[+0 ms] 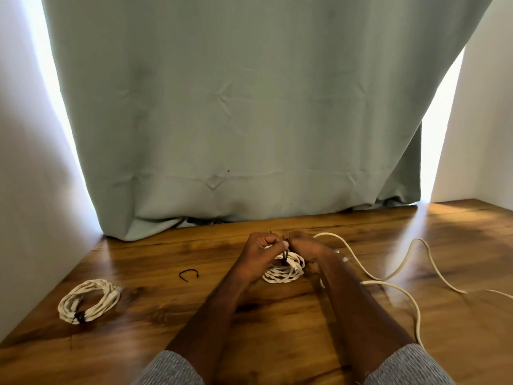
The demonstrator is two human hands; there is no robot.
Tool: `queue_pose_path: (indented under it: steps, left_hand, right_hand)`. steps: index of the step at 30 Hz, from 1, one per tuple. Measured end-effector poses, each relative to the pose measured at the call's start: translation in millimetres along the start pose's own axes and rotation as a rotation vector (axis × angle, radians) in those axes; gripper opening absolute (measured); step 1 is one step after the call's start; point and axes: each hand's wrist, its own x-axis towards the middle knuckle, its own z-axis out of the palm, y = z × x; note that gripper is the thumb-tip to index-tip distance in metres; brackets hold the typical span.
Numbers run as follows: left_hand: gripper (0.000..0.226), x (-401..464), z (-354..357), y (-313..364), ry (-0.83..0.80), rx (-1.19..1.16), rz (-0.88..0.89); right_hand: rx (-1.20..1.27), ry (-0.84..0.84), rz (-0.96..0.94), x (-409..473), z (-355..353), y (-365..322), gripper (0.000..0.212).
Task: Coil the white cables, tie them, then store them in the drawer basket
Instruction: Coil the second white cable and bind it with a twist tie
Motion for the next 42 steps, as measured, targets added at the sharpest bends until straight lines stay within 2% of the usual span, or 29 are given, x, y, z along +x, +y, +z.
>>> queue_pose_path:
  steps: [6, 10, 14, 22, 27, 30, 33, 37, 42]
  left_hand:
    - [0.023, -1.3, -0.3, -2.1, -0.011, -0.019, -0.041]
    - [0.020, -3.4, 1.1, 0.8, -0.033, -0.025, -0.038]
    - [0.020, -4.8, -1.3, 2.3, -0.046, -0.040, -0.044]
    - [0.020, -4.4, -3.2, 3.8, -0.032, -0.064, -0.087]
    - [0.027, -2.3, -0.9, -0.3, 0.059, -0.103, -0.205]
    - [0.025, 1.6, 1.0, 1.1, 0.131, -0.121, -0.246]
    - [0.023, 1.7, 2.1, 1.7, 0.196, -0.139, -0.269]
    - [0.024, -2.2, 0.0, 1.0, 0.216, -0.151, -0.291]
    - [0.026, -0.8, -6.9, 3.0, 0.313, -0.235, -0.322]
  right_hand:
    - [0.055, 0.011, -0.045, 6.1, 2.4, 0.2, 0.024]
    - [0.070, 0.048, -0.014, 11.9, 0.7, 5.2, 0.035]
    - [0.073, 0.075, -0.020, 12.4, 2.0, 4.8, 0.023]
    - [0.085, 0.133, -0.074, 14.4, 4.6, 5.6, 0.017]
    - [0.181, 0.277, -0.296, 11.7, 5.4, -5.7, 0.023]
    - [0.082, 0.304, -0.458, 5.9, 7.7, -12.9, 0.020]
    - [0.028, 0.322, -0.537, -0.7, 8.8, -14.9, 0.019]
    - [-0.138, 0.236, -0.675, -13.1, 18.5, -16.2, 0.015]
    - [-0.192, 0.070, -0.799, -22.1, 21.6, -19.5, 0.013]
